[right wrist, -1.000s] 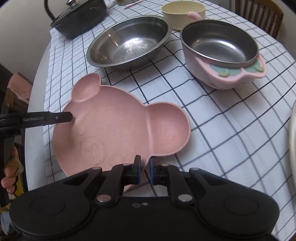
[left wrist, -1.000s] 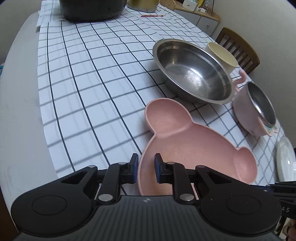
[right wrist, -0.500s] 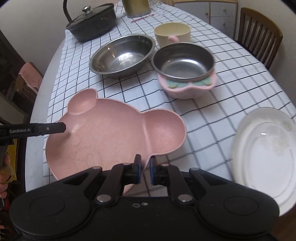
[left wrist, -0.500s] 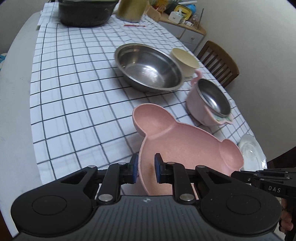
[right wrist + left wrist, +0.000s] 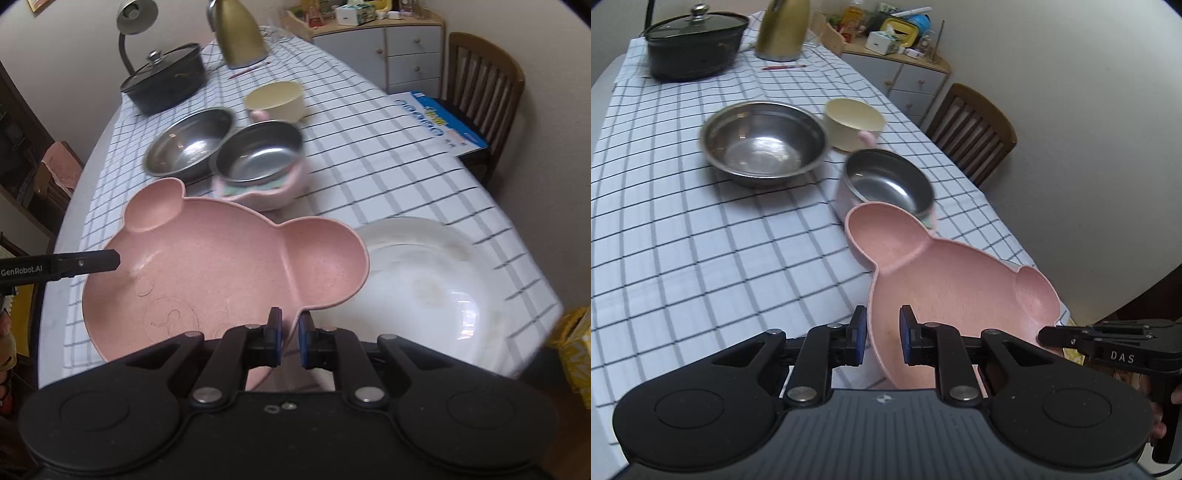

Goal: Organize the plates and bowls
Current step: 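Lift the pink bear-shaped plate with both grippers, then carry the pink plate with both grippers over the stacked white plates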

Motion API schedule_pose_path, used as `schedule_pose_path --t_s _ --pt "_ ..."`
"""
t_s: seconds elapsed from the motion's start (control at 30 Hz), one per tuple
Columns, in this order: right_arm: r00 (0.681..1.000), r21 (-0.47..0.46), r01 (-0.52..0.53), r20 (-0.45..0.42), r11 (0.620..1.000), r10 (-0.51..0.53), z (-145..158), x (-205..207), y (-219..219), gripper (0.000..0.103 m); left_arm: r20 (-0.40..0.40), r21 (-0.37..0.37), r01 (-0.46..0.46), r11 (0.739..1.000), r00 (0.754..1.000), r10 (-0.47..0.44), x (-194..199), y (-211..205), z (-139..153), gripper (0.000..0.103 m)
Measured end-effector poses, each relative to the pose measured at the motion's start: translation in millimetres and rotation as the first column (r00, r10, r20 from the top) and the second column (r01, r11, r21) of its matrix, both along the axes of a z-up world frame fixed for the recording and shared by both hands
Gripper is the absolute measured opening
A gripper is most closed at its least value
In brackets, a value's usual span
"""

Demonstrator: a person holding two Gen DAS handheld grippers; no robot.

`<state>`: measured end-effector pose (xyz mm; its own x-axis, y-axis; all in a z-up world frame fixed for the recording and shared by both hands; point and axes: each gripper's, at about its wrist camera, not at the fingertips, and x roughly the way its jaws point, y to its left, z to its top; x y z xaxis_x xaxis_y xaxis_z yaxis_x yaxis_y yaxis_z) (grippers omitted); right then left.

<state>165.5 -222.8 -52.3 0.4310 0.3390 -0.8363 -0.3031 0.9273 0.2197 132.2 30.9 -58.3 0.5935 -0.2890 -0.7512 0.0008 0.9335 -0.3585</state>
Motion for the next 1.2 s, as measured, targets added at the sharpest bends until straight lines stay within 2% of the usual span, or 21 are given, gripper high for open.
schedule_pose_path --t_s 0.23,0.43,0.77,1.2 --pt "1.0 -0.028 -0.016 0.008 0.999 0.016 -5.6 25.2 -70.3 0.01 -0.019 0.017 0.003 1.0 1.0 -0.003 21.2 -78.2 -17.6 0.018" --pt "0.998 -0.03 -0.061 0.003 0.998 0.061 -22.1 52.3 -109.1 0.009 -0.046 0.03 -0.033 0.999 0.998 0.034 37.2 -115.0 -35.5 0.018" --pt "0.994 -0.018 -0.109 0.009 0.994 0.109 -40.5 84.7 -136.1 0.008 -0.064 0.092 -0.065 0.994 0.995 0.071 50.1 -147.4 -50.7 0.018" --pt "0.984 -0.043 -0.174 0.015 0.984 0.175 -53.8 94.9 -142.2 0.009 -0.1 0.18 -0.053 0.982 0.992 0.072 57.8 -169.1 -63.0 0.018"
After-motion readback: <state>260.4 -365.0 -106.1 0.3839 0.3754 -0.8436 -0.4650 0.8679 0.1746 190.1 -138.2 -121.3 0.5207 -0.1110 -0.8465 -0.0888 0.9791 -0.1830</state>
